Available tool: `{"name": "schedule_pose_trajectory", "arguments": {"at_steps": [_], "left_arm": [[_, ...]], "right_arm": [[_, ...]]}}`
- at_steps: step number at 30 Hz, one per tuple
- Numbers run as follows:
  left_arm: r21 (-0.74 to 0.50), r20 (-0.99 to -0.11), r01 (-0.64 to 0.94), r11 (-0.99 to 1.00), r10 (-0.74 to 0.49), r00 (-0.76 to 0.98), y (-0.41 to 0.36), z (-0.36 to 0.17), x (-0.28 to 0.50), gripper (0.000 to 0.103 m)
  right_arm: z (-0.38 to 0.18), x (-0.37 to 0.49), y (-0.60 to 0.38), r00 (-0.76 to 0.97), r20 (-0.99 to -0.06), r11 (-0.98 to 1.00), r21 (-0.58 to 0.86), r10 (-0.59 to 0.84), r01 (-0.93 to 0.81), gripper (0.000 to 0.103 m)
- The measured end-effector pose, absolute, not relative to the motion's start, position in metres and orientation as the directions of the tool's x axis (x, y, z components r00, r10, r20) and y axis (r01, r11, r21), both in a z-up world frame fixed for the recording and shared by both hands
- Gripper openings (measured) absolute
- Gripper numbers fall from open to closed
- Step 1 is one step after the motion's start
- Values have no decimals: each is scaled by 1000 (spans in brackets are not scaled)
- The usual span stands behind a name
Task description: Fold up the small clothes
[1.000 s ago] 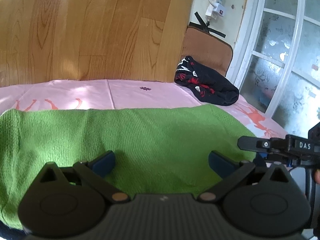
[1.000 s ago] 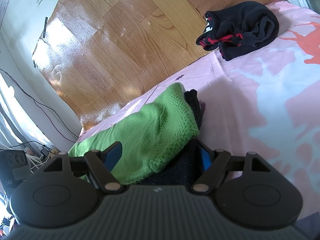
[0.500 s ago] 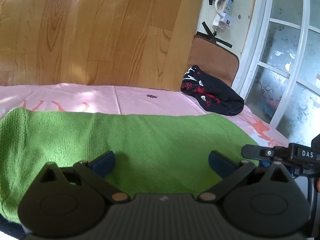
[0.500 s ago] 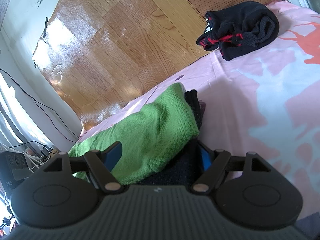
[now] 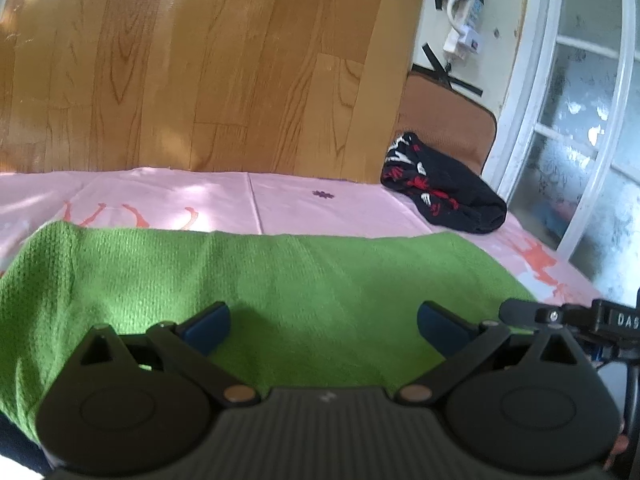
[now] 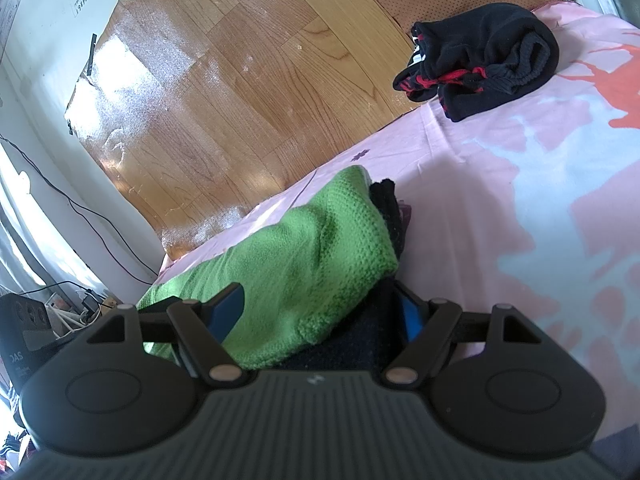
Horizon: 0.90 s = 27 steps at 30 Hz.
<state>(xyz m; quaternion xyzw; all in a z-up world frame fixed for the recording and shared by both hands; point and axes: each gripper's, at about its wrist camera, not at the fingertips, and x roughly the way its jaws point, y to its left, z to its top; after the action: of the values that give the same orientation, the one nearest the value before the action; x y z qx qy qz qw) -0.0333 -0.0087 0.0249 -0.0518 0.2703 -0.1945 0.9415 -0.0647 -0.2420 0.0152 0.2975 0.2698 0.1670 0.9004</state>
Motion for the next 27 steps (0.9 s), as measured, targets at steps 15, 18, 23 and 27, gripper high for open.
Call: {"name": "schedule_pose_trajectory", "arguments": {"at_steps": [15,18,23,27], "left_arm": [[-172,-500,343,924,-382,777,-5,26,-28,103],[-172,-502,345,923,-384,775,-5,25,-28,103],[-188,-507,349,918,-395,766,-3,25,-26,103],[-199,-511,348,916,-400,761,-2,24,-25,103]], "right_arm": [[15,-65,-242,799,-387,767,626,461,-140,80],[15,-65,-242,799,-387,767,626,461,-140,80],[15,-65,-242,799,-386,767,626,461,-140,80],[16,-68,-244,815,-381,765,634,437,-113,79]]}}
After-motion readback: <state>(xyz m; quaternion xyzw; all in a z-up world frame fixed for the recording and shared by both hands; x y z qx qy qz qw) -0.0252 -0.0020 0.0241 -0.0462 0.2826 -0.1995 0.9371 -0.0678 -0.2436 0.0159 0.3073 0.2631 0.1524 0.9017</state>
